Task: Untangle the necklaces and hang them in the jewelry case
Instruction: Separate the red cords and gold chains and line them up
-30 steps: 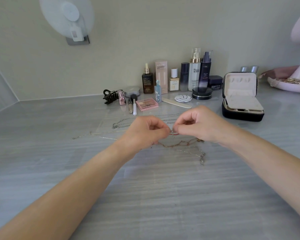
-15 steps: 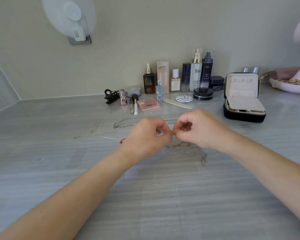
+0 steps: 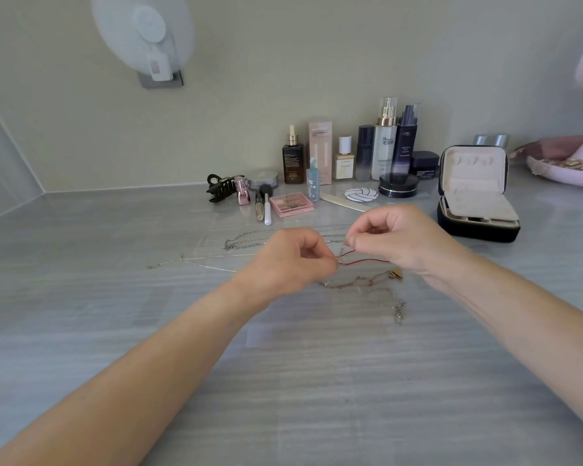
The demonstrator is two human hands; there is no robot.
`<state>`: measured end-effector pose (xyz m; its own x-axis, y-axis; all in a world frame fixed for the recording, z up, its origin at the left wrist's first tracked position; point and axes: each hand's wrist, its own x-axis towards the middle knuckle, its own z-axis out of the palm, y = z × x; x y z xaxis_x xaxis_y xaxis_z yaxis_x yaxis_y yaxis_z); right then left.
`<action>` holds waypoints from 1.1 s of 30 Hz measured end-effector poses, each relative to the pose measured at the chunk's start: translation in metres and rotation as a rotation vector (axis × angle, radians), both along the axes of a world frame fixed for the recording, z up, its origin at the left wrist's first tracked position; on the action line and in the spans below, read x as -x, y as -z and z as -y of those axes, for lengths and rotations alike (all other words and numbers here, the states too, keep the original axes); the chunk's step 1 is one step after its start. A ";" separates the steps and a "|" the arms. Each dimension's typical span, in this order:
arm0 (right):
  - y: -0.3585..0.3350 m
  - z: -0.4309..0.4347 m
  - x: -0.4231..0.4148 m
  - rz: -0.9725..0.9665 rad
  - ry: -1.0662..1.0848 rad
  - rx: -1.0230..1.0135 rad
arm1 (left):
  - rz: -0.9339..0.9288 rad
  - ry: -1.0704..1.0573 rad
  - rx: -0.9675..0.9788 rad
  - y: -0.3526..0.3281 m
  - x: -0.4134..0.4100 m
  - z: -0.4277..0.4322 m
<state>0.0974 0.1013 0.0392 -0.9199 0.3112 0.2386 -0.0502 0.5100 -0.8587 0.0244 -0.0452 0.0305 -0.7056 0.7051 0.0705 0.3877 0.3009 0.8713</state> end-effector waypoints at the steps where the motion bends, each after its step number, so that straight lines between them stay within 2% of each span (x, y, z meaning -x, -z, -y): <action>1: 0.000 -0.001 0.000 0.007 -0.001 0.018 | 0.002 0.005 0.009 0.000 0.000 0.000; 5: 0.001 0.000 0.000 0.040 -0.034 0.063 | 0.012 0.030 0.042 0.000 -0.001 -0.001; 9: 0.002 0.001 0.000 0.057 -0.030 0.031 | 0.070 -0.024 -0.042 -0.003 -0.003 -0.001; 17: 0.003 0.003 0.001 0.038 -0.045 -0.113 | -0.093 -0.028 -0.047 0.001 0.001 -0.003; 23: 0.004 0.003 0.002 0.067 -0.064 -0.174 | -0.109 -0.031 -0.071 0.002 0.001 -0.003; 28: 0.004 0.002 0.003 0.059 -0.078 -0.105 | 0.096 -0.016 -0.064 0.002 0.007 -0.004; 33: 0.004 -0.001 0.002 0.064 -0.043 -0.018 | 0.486 0.091 -0.176 -0.001 0.013 0.001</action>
